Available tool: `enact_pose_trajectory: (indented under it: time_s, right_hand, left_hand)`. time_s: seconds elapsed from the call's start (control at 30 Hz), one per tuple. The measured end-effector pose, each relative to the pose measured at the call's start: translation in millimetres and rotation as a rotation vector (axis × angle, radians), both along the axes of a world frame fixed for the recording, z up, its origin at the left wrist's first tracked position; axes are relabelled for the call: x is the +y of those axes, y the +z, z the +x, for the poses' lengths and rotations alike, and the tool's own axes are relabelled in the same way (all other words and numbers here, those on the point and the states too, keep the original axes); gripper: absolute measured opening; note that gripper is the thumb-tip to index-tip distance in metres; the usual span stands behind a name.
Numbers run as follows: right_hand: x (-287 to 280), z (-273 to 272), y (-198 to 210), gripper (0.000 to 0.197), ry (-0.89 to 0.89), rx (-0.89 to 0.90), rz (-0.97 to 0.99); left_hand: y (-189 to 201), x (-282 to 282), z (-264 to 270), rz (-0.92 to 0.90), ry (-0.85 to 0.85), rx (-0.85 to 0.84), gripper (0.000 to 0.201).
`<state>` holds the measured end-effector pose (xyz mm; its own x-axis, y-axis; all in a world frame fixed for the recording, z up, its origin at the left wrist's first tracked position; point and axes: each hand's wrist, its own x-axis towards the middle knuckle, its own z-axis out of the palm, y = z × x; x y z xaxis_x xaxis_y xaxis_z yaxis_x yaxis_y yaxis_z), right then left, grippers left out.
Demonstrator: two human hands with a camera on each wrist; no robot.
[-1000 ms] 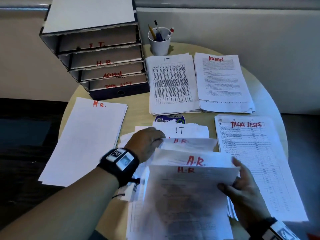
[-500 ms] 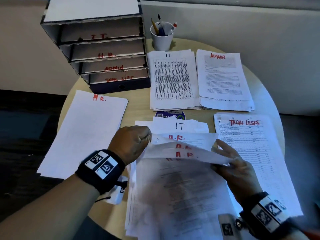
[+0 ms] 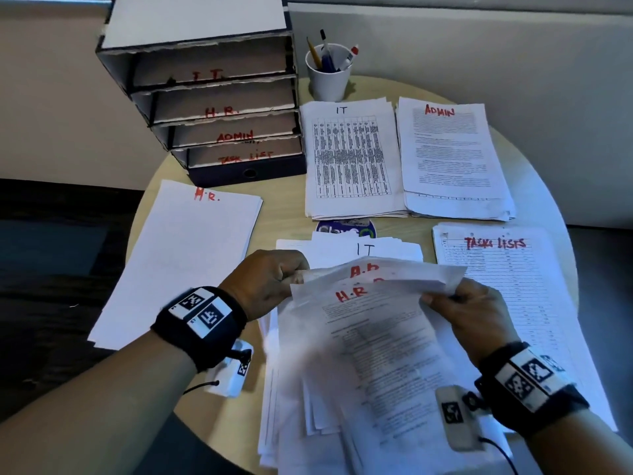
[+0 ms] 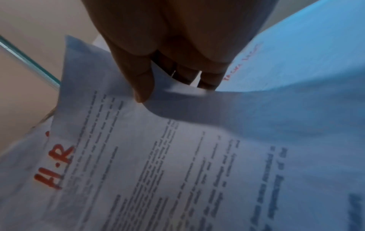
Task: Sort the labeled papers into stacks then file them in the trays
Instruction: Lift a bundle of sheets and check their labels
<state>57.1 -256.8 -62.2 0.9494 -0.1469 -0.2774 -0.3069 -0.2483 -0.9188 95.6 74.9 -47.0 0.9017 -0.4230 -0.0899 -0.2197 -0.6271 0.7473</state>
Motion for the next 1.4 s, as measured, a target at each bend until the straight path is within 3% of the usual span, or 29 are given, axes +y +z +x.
enact_pose_trajectory:
  time_s: [0.1,0.2,0.3,0.37,0.43,0.47,0.57,0.63,0.7,0.8,0.83,0.93,1.0,1.07,1.1,1.17,1.23,1.3,1.33,1.4]
  right_hand:
    - [-10,-16,11,0.020,0.037,-0.001,0.084]
    - [-22,-38,17,0.016,0.214,0.011,0.232]
    - [-27,-46,15,0.050,0.231,0.065,0.258]
    - [-20,-39,6,0.045,0.140,0.097,0.269]
    - [-13,-31,-5,0.072,0.106,0.150,0.297]
    - [-10,-27,-9,0.075,0.102,0.177,0.274]
    - [2,-25,-8,0.045,0.116,0.196,0.052]
    - [4,-27,-3,0.048,0.159,0.158,-0.127]
    - [4,-30,2,0.019,0.126,0.148,-0.095]
    - [7,-29,11,0.015,-0.040,0.166,0.076]
    - [12,-27,14,0.015,-0.091,0.156,0.114]
    - [27,-12,14,0.015,-0.281,0.158,0.299]
    - [36,-4,14,0.017,-0.346,0.180,0.376]
    - [43,2,12,0.021,-0.368,0.215,0.370]
    - [44,3,11,0.025,-0.374,0.224,0.292]
    - [43,2,24,0.048,-0.393,0.165,-0.095]
    - [44,-3,53,0.066,-0.285,-0.252,-0.460]
    - [57,-7,91,0.056,0.080,-0.722,-0.688]
    - [67,-7,106,0.048,0.298,-0.854,-0.778]
    - [89,-7,132,0.041,0.610,-0.833,-0.978]
  left_hand:
    - [-11,13,6,-0.020,0.111,0.248,0.010]
    - [-20,23,11,-0.010,0.242,0.310,0.016]
    - [-20,21,10,-0.047,0.304,0.315,0.016]
    - [-12,16,7,-0.089,0.293,0.310,0.015]
    - [1,7,0,-0.140,0.257,0.286,0.015]
    - [9,3,-6,-0.169,0.223,0.261,0.016]
    - [26,-4,-28,-0.213,0.106,0.191,0.020]
    - [22,-3,-43,-0.258,0.133,0.189,0.015]
    - [9,-2,-53,-0.442,0.353,0.292,0.009]
    - [-14,-12,-63,-0.623,0.707,0.594,0.018]
    - [-20,-16,-67,-0.587,0.693,0.635,0.019]
    - [-27,-34,-79,-0.407,0.441,0.610,0.030]
    - [-26,-43,-80,-0.273,0.435,0.558,0.032]
    - [-24,-44,-74,-0.175,0.478,0.494,0.021]
    - [-21,-43,-70,-0.131,0.493,0.464,0.015]
    - [-9,-38,-63,-0.061,0.460,0.395,0.010]
    - [15,-36,-57,0.070,0.372,0.304,0.007]
    - [46,-43,-52,0.314,0.235,0.125,0.009]
    - [64,-49,-50,0.404,0.160,0.004,0.014]
    - [100,-64,-46,0.464,0.035,-0.160,0.016]
